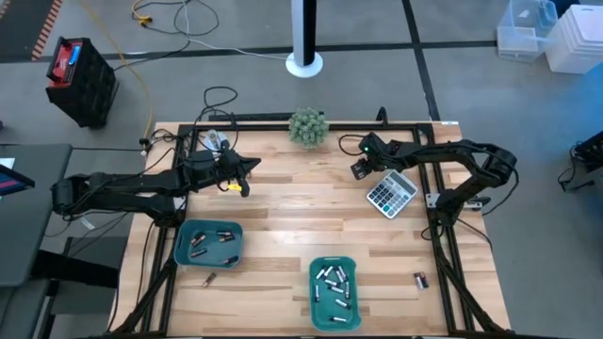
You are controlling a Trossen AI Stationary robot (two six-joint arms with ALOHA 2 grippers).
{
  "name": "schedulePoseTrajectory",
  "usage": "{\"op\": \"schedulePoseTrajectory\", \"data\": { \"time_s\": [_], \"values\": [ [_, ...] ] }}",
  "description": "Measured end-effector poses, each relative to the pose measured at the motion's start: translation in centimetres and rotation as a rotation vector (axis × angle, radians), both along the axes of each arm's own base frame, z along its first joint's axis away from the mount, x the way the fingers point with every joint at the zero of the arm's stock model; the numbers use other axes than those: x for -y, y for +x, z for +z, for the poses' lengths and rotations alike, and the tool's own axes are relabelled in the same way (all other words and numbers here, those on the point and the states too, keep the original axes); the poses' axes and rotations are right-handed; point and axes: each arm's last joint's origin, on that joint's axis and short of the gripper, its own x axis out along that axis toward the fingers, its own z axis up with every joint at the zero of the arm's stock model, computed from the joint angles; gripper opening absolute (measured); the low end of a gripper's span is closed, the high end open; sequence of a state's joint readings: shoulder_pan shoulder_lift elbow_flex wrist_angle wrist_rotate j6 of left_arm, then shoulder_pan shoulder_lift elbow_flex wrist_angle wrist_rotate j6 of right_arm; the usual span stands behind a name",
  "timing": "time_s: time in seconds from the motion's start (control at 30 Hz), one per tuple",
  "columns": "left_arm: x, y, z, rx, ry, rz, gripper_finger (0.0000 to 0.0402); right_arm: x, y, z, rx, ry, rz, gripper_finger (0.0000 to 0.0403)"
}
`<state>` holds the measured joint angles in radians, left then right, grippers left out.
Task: Sort batteries
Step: Put the black battery into the blue bin
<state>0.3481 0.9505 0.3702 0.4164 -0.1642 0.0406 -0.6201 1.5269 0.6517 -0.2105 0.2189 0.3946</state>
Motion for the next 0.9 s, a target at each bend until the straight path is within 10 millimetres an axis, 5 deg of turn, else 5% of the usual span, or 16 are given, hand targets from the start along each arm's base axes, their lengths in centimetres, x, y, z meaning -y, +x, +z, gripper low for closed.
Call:
{"op": "schedulePoseTrajectory", "data": {
  "time_s": [0.27,0.9],
  "values": [
    [0.00,0.00,-0.01,0.000,0.000,0.000,0.0000,-0.40,-0.56,-0.67,-0.010,0.012,-0.016,0.0178],
    [0.00,0.00,0.00,0.000,0.000,0.000,0.0000,-0.84,-0.50,-0.80,-0.010,0.026,-0.031,0.0030]
  ]
}}
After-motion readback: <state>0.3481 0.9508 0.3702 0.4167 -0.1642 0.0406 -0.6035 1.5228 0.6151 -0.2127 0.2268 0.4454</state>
